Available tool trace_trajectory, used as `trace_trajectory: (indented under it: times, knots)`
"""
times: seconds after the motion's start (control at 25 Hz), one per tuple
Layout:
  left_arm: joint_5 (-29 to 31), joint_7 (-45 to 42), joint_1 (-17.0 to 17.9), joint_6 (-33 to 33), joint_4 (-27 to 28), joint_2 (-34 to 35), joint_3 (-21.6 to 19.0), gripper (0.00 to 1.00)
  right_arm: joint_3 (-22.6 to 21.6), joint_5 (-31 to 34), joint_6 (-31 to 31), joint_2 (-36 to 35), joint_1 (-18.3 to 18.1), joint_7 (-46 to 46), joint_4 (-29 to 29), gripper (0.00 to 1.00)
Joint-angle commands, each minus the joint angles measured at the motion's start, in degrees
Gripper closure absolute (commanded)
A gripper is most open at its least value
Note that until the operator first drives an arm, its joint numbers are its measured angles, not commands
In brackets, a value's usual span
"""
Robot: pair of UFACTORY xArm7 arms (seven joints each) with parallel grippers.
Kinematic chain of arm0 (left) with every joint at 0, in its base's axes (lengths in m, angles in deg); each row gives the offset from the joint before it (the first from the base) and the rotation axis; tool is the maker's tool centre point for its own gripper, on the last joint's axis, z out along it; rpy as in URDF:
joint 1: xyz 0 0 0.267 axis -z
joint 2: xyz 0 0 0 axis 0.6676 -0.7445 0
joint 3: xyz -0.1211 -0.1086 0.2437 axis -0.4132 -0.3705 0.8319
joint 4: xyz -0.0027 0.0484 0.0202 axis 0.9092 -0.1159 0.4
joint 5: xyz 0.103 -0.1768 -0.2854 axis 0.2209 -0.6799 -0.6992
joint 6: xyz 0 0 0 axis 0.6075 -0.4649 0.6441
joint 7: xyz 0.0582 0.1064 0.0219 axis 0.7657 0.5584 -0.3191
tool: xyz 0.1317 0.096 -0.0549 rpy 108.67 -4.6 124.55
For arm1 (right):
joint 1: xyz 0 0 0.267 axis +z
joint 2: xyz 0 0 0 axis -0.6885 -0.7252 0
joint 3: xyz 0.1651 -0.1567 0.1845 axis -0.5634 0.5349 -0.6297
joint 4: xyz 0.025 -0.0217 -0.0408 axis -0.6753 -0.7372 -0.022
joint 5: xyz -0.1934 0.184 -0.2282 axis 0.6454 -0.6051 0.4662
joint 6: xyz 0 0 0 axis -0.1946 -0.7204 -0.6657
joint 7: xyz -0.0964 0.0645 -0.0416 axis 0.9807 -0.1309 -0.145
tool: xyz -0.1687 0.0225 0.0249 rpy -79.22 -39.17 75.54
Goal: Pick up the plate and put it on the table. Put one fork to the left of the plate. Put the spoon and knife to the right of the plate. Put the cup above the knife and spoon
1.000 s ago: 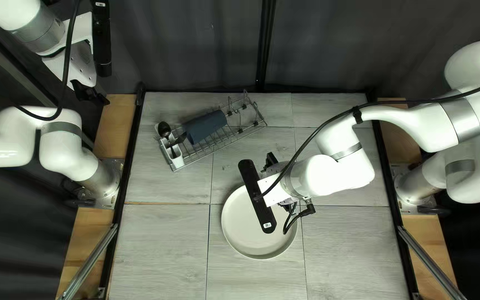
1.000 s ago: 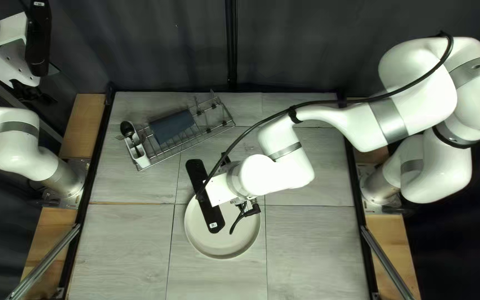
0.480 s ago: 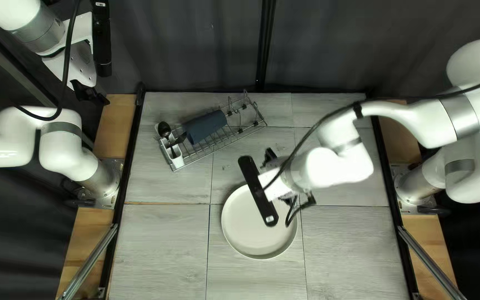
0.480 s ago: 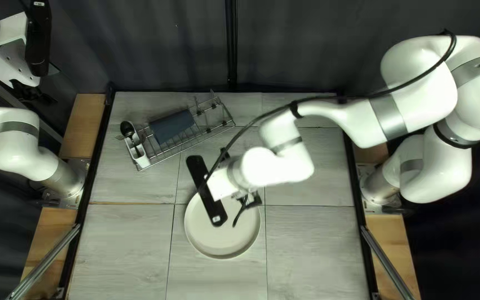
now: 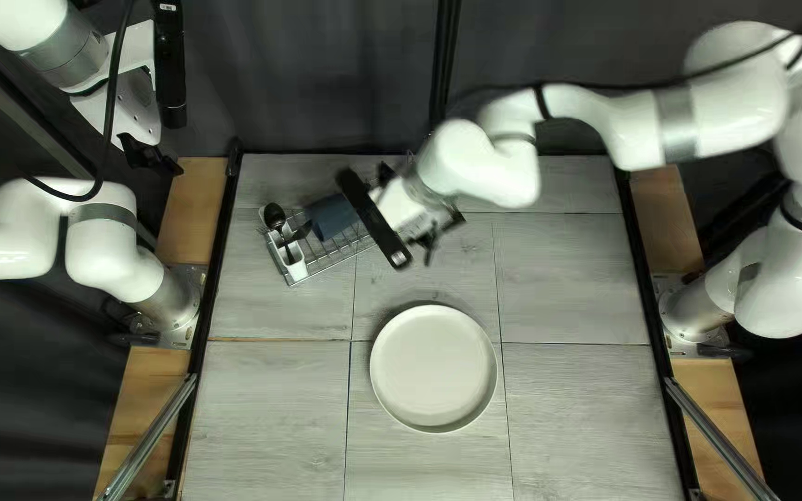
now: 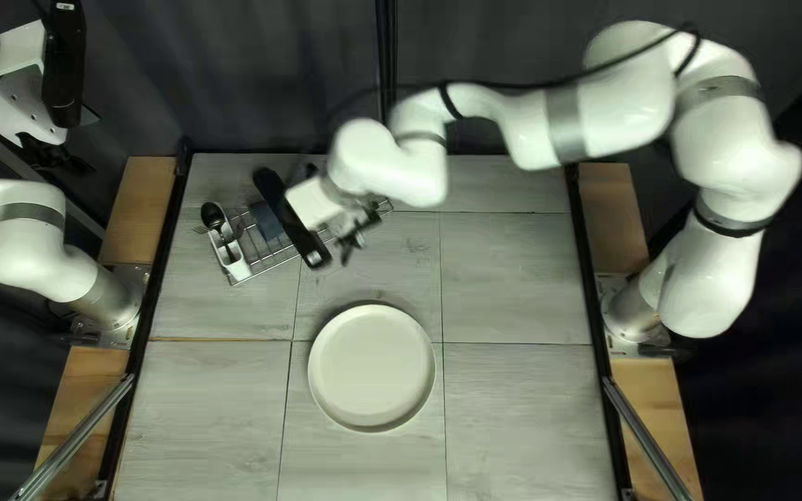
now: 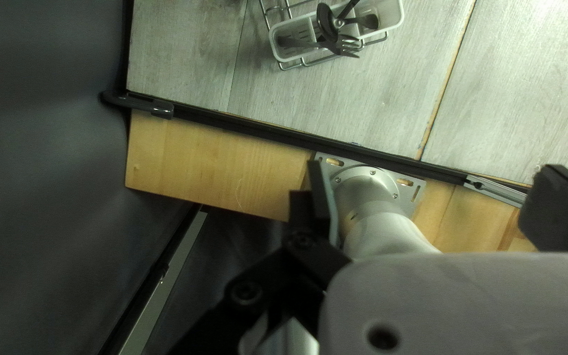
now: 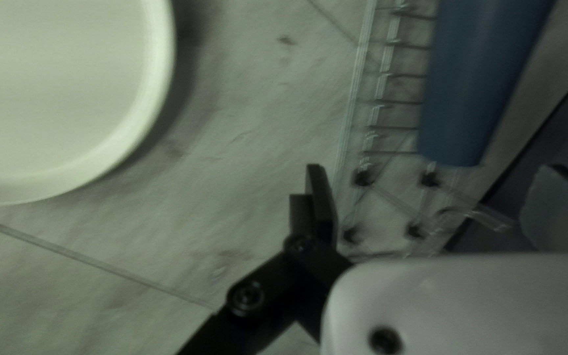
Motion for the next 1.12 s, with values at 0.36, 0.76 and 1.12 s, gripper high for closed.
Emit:
trace_trajectory:
  times: [0.36,0.76,1.12]
  knots:
    - [0.0,0.0,0.0,0.0,0.0,0.0,0.0,0.0,0.5,-0.7,-0.1,-12.4,-0.7,2.8,10.8,0.0]
    - [0.0,0.0,0.0,0.0,0.0,0.0,0.0,0.0,1.2,-0.3,-0.4,-19.5,0.5,3.1,17.4,0.0]
    - [0.0,0.0,0.0,0.0,0.0,0.0,0.0,0.0,2.0,0.3,-2.0,-24.0,1.8,3.3,22.8,0.0]
